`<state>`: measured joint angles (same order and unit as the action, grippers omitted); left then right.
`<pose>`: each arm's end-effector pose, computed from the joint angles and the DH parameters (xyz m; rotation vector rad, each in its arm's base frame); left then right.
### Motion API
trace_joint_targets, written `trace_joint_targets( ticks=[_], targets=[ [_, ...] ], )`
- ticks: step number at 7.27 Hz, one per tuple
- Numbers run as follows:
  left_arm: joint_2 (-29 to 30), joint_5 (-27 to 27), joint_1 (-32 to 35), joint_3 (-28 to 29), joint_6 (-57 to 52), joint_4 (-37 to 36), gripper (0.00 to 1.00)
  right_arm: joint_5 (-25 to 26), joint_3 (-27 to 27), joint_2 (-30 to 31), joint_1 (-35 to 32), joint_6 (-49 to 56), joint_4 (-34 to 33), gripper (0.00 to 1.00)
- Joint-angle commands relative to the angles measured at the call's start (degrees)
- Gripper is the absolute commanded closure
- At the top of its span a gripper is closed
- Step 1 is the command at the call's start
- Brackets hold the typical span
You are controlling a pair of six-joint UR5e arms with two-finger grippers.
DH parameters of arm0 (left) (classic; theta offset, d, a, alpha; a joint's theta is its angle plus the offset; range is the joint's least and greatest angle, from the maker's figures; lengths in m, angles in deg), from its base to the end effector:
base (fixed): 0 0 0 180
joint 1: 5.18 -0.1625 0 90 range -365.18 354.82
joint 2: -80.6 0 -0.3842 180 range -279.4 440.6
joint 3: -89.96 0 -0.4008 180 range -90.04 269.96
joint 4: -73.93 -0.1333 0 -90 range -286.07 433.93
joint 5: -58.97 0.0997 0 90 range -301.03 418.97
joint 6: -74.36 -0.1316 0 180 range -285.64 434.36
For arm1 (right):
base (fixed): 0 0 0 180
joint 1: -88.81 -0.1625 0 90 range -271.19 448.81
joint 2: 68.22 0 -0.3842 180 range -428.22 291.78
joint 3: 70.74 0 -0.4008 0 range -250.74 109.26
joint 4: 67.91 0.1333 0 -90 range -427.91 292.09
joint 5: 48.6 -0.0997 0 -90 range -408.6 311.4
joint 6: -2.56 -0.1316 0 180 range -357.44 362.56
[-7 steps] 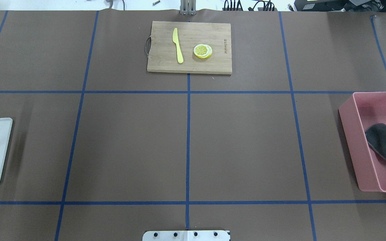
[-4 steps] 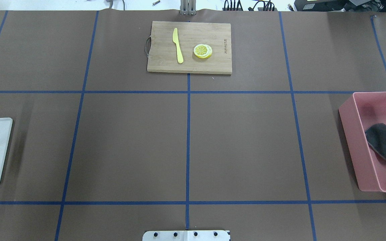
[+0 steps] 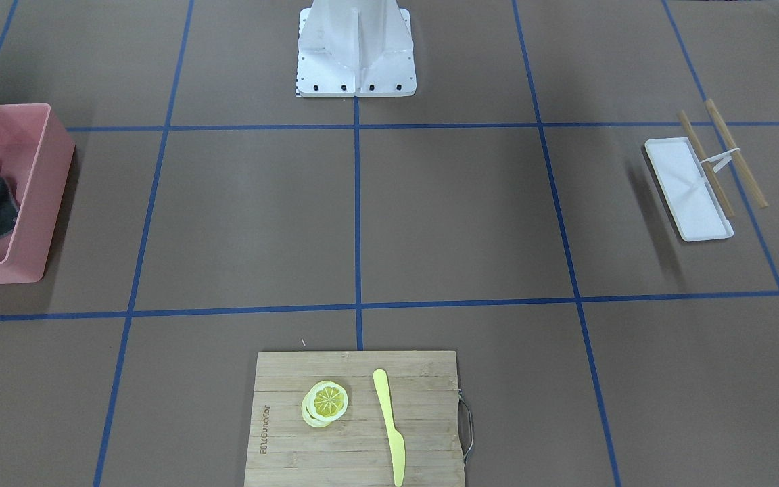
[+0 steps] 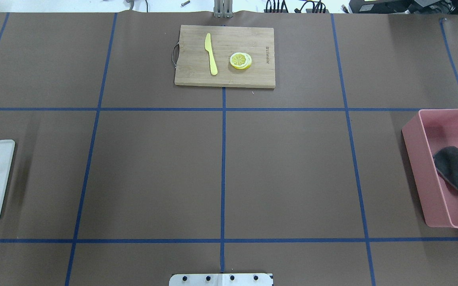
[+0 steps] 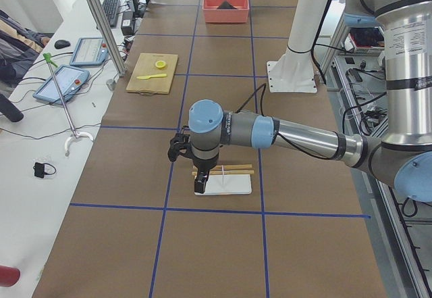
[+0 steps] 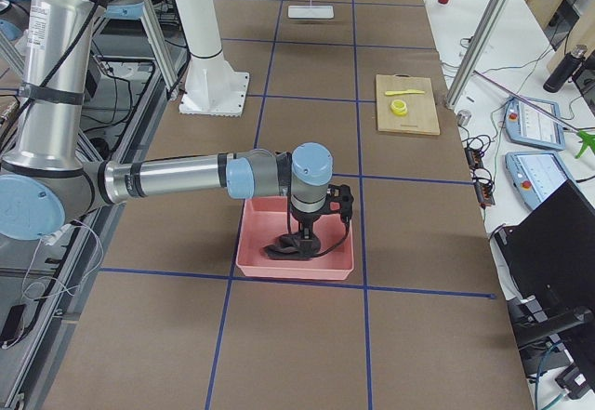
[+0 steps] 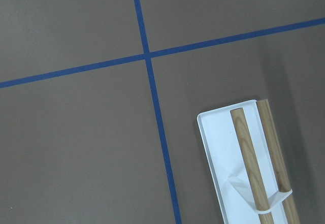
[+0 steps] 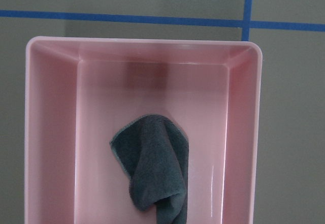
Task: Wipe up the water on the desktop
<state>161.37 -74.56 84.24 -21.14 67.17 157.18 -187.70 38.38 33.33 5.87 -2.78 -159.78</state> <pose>-0.0382 -0.4388 0.5454 0.1288 0.7539 0.1629 -0.0190 -0.4291 0.5620 0.0003 -0.8614 -0.0708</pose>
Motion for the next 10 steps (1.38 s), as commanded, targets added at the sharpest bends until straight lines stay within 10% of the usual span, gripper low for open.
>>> trace_joint_targets(
  ticks=[1, 10],
  targets=[
    [-0.1, -0.1, 0.0, -0.2, -0.1, 0.1, 0.02, -1.0, 0.6, 0.1, -0.5, 0.4, 0.0, 0.0],
    [0.4, -3.0, 0.0, -0.2, 0.0, 0.5, 0.02, 0.0, 1.7, 0.2, -1.0, -0.1, 0.0, 0.0]
  ],
)
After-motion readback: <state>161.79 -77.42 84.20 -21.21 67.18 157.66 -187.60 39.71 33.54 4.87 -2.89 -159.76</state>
